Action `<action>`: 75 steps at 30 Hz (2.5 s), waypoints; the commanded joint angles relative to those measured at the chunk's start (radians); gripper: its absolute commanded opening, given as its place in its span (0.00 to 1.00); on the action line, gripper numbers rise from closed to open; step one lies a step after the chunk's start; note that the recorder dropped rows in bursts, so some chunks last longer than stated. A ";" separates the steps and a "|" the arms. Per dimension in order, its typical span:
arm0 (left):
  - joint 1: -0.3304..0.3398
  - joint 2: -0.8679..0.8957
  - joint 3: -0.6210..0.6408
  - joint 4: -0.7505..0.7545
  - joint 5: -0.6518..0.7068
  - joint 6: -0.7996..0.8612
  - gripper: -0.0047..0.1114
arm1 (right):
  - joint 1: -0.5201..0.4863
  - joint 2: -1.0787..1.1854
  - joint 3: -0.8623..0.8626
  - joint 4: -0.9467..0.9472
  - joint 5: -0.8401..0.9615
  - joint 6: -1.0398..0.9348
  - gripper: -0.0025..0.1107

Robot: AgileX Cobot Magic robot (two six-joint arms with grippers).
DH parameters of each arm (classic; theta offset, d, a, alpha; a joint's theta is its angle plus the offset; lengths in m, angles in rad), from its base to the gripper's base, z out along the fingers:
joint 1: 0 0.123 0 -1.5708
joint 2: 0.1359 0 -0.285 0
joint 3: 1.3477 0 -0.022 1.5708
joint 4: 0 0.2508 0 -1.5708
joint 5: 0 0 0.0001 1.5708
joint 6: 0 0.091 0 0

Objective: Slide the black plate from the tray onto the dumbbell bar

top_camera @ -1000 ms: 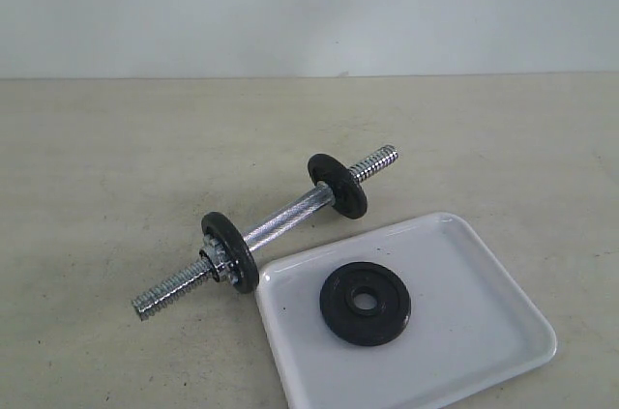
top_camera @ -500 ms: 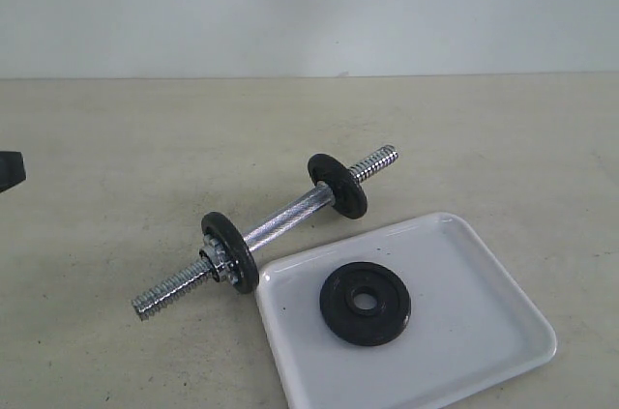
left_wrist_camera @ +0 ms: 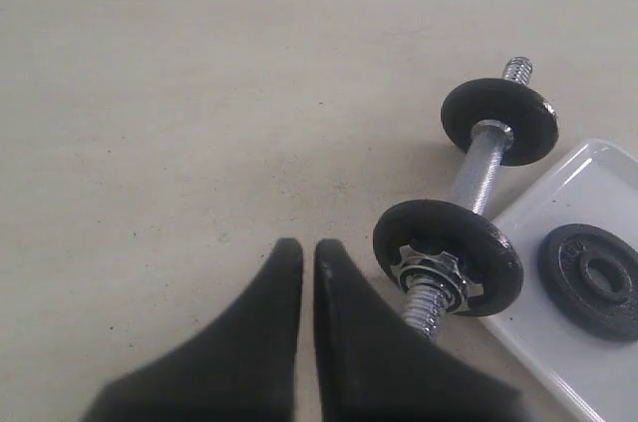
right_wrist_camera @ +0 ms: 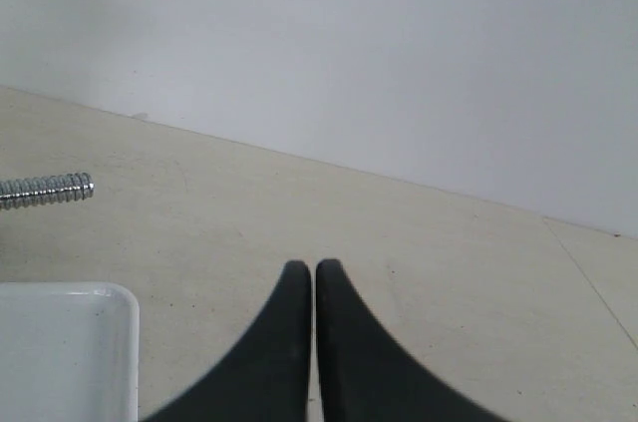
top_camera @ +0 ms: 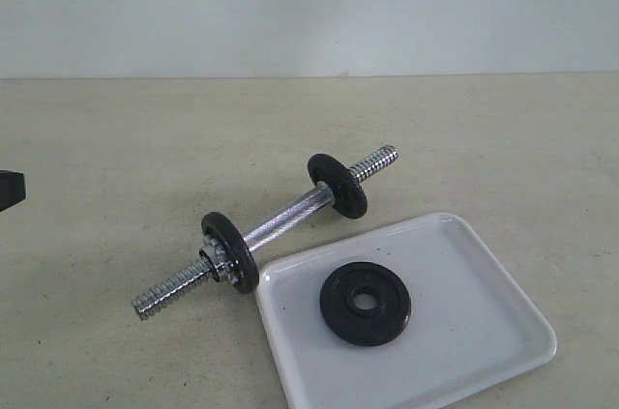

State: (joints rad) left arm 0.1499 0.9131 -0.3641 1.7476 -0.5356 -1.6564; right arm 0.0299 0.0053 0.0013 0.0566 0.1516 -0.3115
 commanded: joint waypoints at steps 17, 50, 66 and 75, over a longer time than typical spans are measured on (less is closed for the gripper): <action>-0.008 0.003 0.005 -0.003 0.002 0.007 0.08 | 0.003 -0.005 -0.001 -0.002 -0.005 -0.002 0.02; -0.008 0.003 0.005 -0.003 -0.042 0.007 0.08 | 0.003 -0.005 -0.001 -0.002 -0.005 -0.002 0.02; -0.008 0.003 0.005 -0.003 -0.066 0.007 0.08 | 0.003 -0.005 -0.001 -0.002 -0.008 -0.002 0.02; -0.008 0.003 0.005 -0.003 -0.066 0.007 0.08 | 0.003 -0.005 -0.001 -0.002 -0.012 -0.002 0.02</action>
State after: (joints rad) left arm 0.1499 0.9131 -0.3641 1.7476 -0.5935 -1.6545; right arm 0.0299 0.0053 0.0013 0.0566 0.1516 -0.3115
